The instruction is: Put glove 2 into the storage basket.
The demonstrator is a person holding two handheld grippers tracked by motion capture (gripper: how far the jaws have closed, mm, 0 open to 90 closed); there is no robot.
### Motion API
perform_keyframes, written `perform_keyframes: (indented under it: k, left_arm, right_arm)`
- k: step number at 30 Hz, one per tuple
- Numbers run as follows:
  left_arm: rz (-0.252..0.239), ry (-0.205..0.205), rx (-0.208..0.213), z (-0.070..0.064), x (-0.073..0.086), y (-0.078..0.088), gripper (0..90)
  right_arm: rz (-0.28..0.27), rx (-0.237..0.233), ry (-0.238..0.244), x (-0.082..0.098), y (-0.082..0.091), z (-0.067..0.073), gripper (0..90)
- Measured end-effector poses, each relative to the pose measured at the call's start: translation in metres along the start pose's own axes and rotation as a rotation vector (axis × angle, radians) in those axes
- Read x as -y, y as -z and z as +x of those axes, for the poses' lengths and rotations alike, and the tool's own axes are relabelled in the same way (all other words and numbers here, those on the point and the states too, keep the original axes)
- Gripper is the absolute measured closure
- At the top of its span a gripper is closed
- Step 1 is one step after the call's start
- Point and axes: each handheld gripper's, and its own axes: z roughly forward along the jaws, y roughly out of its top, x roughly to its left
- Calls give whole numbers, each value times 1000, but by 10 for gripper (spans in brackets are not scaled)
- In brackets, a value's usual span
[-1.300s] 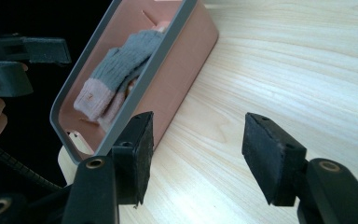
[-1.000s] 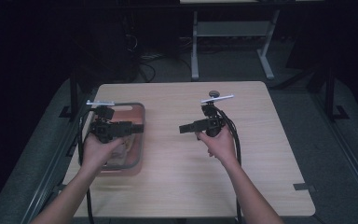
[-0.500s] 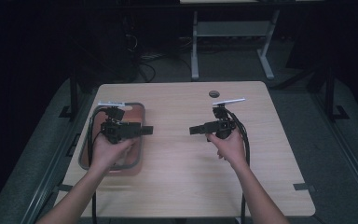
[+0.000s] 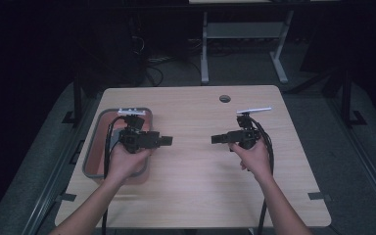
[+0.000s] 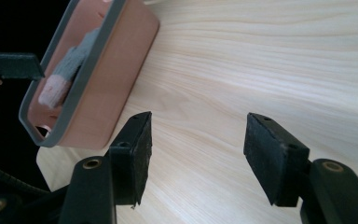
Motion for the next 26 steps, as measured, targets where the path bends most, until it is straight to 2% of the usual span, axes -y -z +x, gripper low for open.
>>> perform_keyframes:
  k: [4, 17, 26]
  left_arm:
    - [11, -11, 15, -6, 1, -6, 277]
    - [41, -35, 61, -25, 8, -28, 270]
    - [67, -58, 92, -39, 16, -42, 261]
  right_arm:
    - [-21, 6, -10, 3, 8, -9, 415]
    - [-38, 39, -45, 16, 26, -29, 406]
    - [-54, 51, -64, 33, 39, -45, 399]
